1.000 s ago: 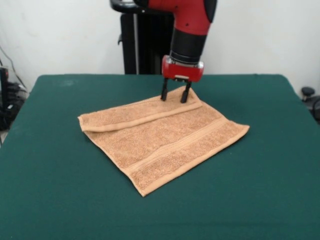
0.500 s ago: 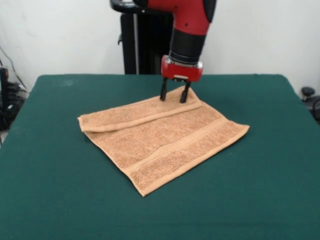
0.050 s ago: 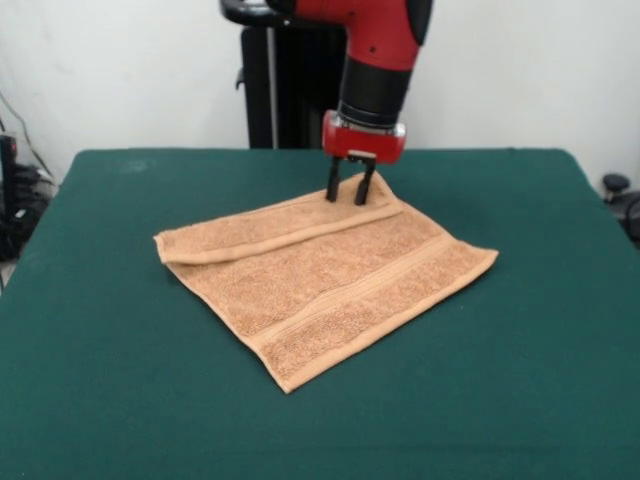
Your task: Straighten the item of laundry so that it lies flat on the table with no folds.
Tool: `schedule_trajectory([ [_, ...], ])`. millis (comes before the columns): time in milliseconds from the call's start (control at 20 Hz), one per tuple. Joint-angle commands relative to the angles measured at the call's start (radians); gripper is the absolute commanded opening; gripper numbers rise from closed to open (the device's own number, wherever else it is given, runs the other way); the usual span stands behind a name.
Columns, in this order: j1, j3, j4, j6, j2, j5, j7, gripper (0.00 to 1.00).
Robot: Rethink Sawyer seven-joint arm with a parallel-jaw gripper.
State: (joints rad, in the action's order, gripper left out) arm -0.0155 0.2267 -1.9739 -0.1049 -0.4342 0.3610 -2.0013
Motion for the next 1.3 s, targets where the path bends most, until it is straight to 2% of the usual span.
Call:
schedule_trajectory([
  [50, -0.018, -0.059, 0.048, -0.037, 0.075, -0.059, -0.155, 0.00],
  [150, -0.037, -0.043, 0.059, -0.050, 0.073, -0.042, -0.137, 0.00],
  [650, -0.019, -0.053, 0.049, -0.057, 0.072, -0.046, -0.146, 0.00],
  [700, -0.015, -0.056, 0.043, -0.051, 0.071, -0.053, -0.152, 1.00],
  [1300, 0.004, -0.070, 0.039, -0.069, 0.071, -0.038, -0.149, 1.00],
])
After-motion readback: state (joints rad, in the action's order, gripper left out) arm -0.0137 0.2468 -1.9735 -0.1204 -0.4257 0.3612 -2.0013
